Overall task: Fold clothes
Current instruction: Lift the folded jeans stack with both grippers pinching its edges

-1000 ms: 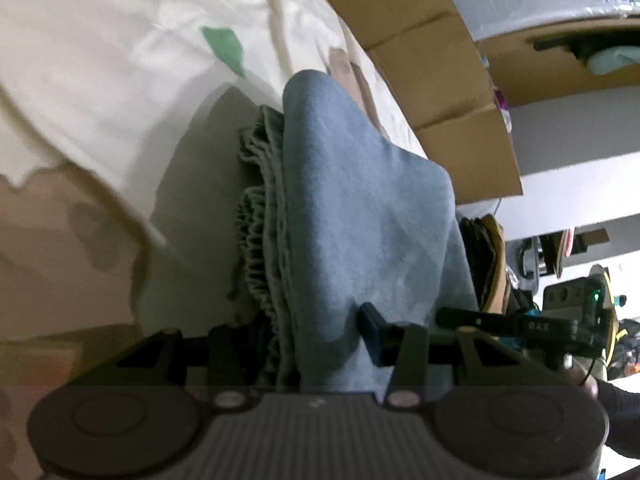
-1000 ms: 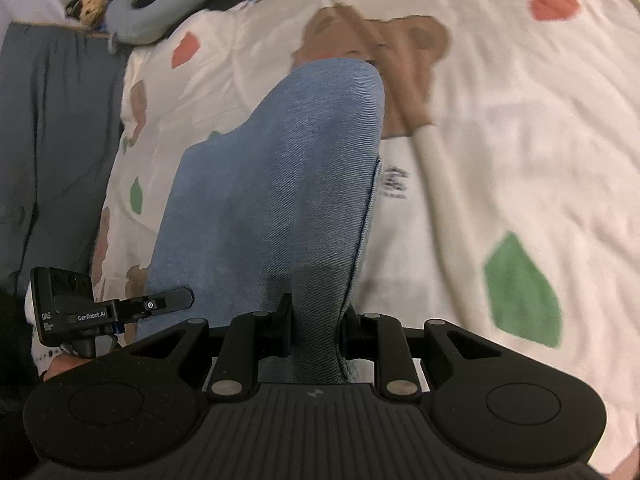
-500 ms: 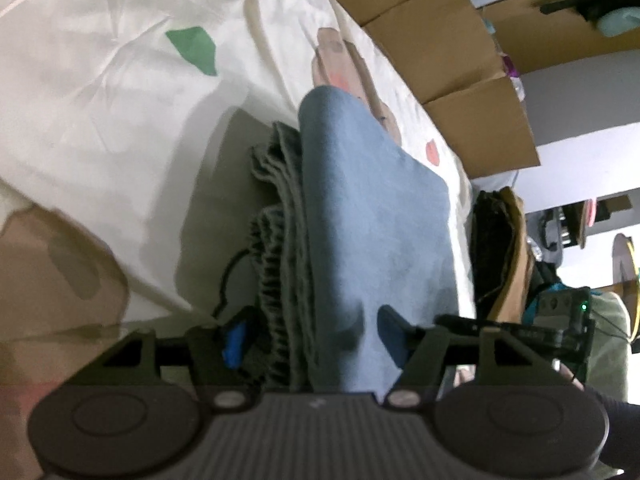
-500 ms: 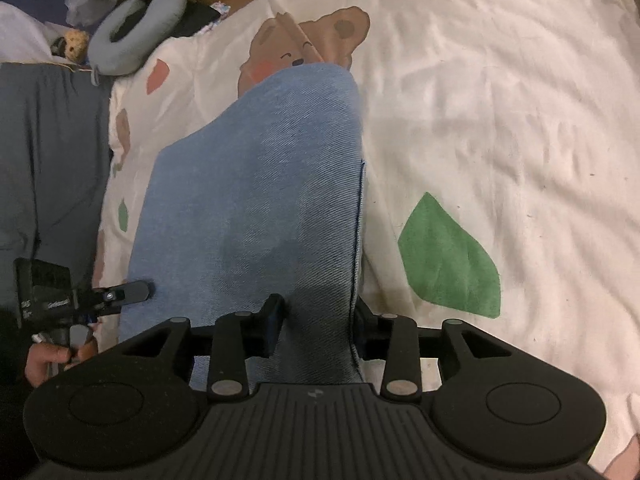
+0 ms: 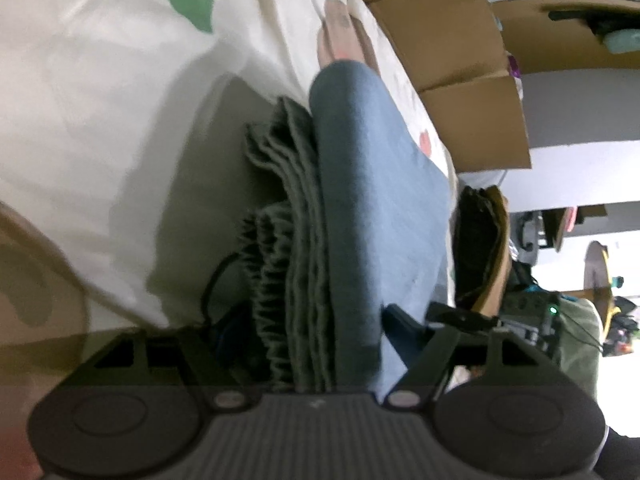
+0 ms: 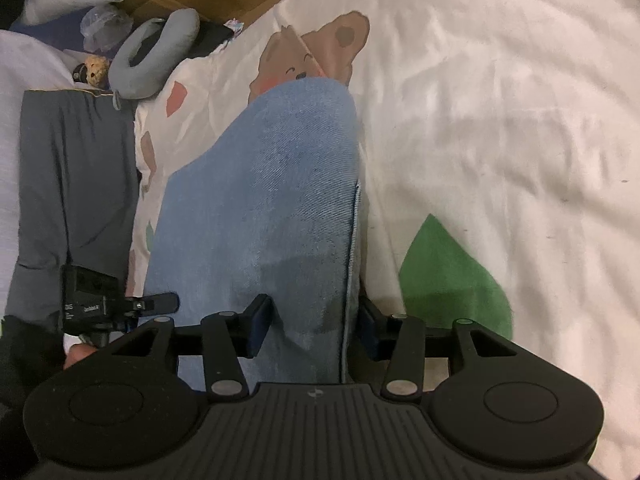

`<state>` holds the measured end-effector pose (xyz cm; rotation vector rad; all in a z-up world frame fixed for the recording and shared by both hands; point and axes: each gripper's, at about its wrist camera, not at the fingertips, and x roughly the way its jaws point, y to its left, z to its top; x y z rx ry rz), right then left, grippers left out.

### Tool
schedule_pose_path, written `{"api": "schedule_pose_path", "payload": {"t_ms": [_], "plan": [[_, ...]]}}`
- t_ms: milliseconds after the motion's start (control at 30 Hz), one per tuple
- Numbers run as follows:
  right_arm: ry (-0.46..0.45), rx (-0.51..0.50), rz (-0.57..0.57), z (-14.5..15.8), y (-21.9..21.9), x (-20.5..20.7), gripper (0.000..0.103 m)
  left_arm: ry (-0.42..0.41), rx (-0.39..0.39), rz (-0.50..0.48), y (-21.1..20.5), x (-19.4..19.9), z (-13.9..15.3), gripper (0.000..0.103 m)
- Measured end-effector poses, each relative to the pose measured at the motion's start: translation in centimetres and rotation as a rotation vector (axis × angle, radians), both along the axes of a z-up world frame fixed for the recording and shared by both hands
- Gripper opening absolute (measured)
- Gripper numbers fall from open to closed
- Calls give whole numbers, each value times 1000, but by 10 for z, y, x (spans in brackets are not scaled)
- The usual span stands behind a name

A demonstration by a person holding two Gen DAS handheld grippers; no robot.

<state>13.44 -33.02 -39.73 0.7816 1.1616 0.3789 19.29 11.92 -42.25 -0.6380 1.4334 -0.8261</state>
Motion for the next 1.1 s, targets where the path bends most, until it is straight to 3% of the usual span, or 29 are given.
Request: {"api": "schedule_pose_path", "payload": {"t_ms": [267,400,500,1100], "plan": [[11,75,18,-15,8,9,54,28,-59,-20,-11,5,-10,71],[-11,71,37,-7,11,8,35,1,-47,-43,-21,3,-5,57],[-31,74,42,0,11,6,29,-12,-47,-47,-22,3,1,50],[-84,86,41,51,-4,-9,28,-44,-67,-101,-54,-8,46,43]]}}
